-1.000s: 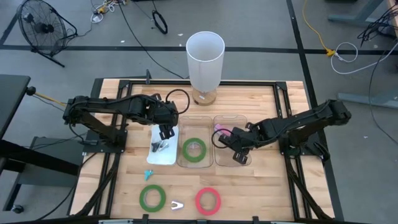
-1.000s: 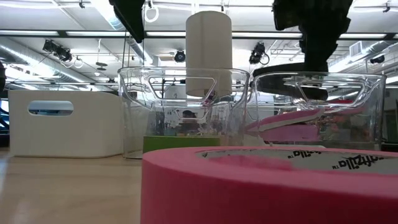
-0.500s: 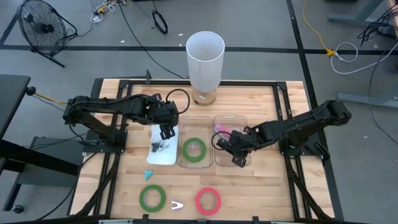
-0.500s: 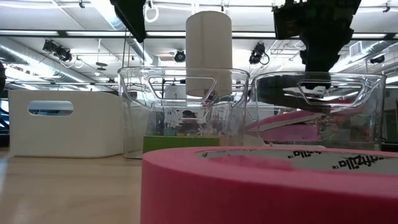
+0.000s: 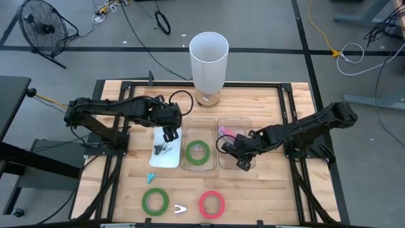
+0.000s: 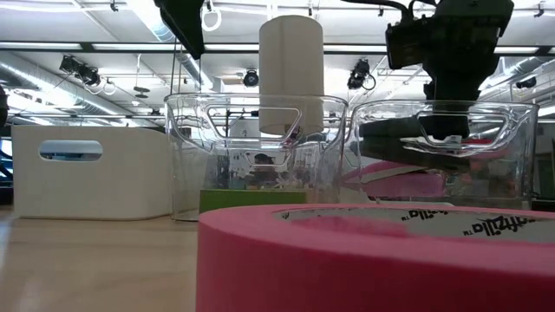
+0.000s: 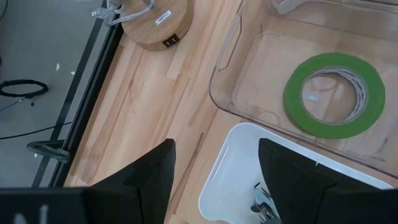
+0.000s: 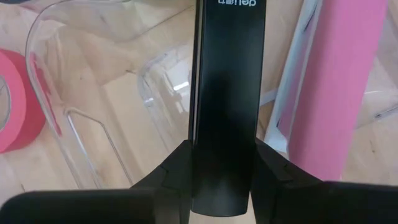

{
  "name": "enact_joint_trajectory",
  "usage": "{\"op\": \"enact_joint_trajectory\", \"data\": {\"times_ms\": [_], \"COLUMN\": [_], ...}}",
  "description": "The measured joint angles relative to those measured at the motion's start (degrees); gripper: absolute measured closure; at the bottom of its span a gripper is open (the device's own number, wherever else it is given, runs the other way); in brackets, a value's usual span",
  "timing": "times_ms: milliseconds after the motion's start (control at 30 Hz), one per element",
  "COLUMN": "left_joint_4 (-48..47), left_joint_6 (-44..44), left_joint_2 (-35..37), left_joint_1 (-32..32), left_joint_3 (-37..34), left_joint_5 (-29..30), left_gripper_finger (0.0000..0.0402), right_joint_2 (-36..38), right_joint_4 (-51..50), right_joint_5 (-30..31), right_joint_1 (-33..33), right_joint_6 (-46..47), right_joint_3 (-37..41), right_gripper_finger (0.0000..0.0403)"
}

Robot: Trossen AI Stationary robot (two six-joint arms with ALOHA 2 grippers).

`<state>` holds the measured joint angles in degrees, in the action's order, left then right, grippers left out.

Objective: Pick and place Stapler, Stapler remover, tape
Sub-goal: Put the black stapler into the right transparent bin, then put the blue staple remover into the white bin

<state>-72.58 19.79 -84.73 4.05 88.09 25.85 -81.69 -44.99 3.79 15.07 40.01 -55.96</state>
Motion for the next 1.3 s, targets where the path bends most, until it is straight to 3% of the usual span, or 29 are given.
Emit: {"op": "enact_joint_trajectory", "data": {"times_ms": [367, 533, 633, 967, 1300], "left_joint_4": [0.0, 0.0, 0.0, 0.8, 2.5], "left_joint_6": [0.0, 0.0, 0.0, -0.2, 0.4], "left_joint_2": [0.0, 0.0, 0.0, 0.0, 0.0], "left_joint_1": [0.0, 0.0, 0.0, 0.0, 0.2], "left_joint_3": [0.0, 0.0, 0.0, 0.0, 0.0], "left_joint_5": [0.0, 0.0, 0.0, 0.0, -1.1], "left_gripper_finger": [0.0168, 0.0168, 0.0168, 0.0168, 0.0168], "right_joint_2": [0.0, 0.0, 0.0, 0.0, 0.0], "right_joint_4": [0.2, 0.2, 0.2, 0.5, 0.3], "right_joint_5": [1.6, 1.8, 1.9, 4.2, -3.0], "right_joint_1": [0.0, -0.1, -0.1, -0.1, -1.5], "right_joint_6": [0.0, 0.1, 0.4, -0.5, -4.2], "right_joint_3": [0.0, 0.0, 0.0, 0.0, -4.2], "right_gripper_finger": [0.0302, 0.0251, 0.0241, 0.0299, 0.0337]}}
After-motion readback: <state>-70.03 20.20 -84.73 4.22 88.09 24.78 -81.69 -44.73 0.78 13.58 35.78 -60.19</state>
